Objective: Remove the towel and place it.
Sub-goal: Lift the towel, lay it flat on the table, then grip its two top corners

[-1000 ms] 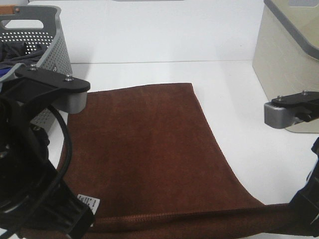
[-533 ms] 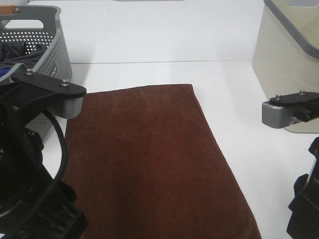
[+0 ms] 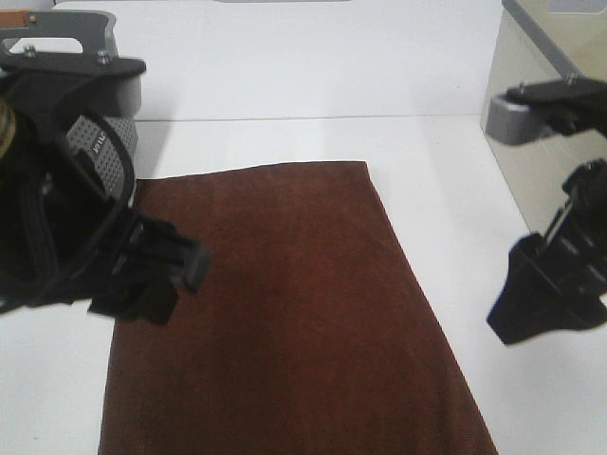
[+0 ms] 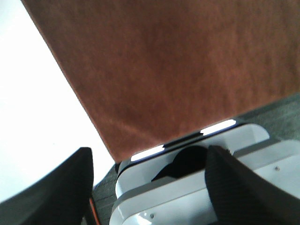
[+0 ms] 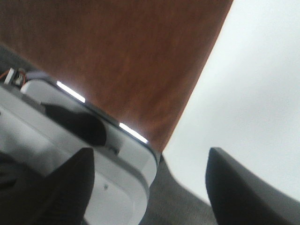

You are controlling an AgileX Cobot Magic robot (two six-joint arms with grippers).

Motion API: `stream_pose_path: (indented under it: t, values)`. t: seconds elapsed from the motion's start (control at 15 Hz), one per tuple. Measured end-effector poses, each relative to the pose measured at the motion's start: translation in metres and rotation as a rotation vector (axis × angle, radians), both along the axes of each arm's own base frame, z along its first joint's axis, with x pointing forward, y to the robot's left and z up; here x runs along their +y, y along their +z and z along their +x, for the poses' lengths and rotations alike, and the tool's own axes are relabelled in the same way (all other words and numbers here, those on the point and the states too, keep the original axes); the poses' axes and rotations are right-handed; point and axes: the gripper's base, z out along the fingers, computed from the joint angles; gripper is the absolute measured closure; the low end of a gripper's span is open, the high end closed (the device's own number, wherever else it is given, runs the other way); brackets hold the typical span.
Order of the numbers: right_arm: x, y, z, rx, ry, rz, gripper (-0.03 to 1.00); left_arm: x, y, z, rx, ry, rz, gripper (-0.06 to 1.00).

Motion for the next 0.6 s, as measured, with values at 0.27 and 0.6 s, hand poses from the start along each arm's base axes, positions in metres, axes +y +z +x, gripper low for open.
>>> stream_pose_path:
  t: [0.27, 0.6]
  values:
    - [0.018, 0.026, 0.051, -0.263, -0.099, 0.060, 0.39, 0.016, 0.011, 0.068, -0.138, 0.106, -0.068, 0.32]
    - [0.066, -0.004, 0.132, -0.235, -0.111, 0.030, 0.41, 0.032, -0.022, 0.153, -0.128, 0.161, 0.012, 0.32]
